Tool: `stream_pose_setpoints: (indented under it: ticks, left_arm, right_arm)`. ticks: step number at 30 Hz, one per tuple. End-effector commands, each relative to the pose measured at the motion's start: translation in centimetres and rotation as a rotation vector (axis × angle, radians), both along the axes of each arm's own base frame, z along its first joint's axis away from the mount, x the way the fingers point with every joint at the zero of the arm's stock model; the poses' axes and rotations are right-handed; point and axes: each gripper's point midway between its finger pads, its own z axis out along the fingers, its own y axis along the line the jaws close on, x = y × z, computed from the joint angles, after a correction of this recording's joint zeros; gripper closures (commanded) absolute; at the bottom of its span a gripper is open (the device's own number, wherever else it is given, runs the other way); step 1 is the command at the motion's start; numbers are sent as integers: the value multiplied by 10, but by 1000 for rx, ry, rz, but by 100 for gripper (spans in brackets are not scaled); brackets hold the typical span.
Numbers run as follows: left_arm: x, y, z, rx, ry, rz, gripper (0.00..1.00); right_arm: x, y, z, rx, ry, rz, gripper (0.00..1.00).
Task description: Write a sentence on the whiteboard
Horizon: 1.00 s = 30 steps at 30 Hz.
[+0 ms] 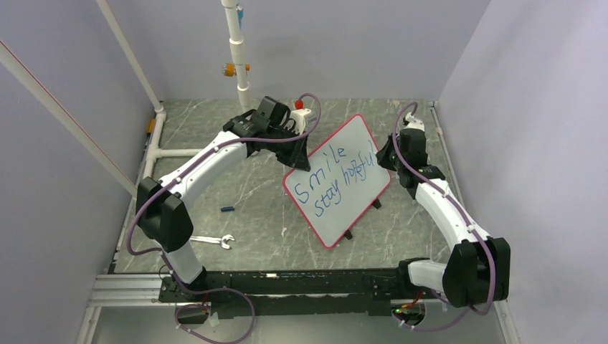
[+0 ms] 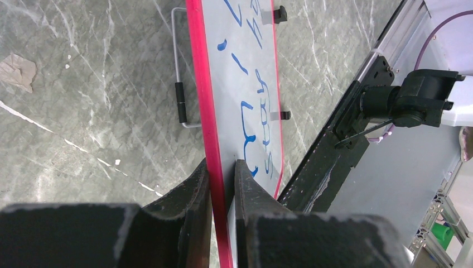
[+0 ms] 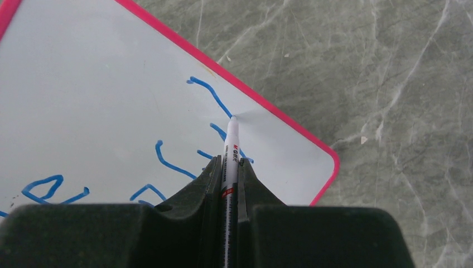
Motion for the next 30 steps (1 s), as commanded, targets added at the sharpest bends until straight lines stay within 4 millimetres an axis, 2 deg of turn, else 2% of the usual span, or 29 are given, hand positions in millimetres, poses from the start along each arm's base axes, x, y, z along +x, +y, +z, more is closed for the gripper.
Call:
stream_pose_setpoints:
  ticks: [1, 23, 30]
  left_arm:
    - [-5, 0, 14, -6, -94, -53, 100]
    - [-5, 1, 15, -3, -98, -53, 100]
    - [-5, 0, 14, -1, -96, -53, 100]
  right_arm:
    - [-7, 4, -6, 20, 3, 15, 100]
    - [-31, 0, -42, 16, 76, -2, 100]
    - [-32, -5, -48, 6, 90, -20, 100]
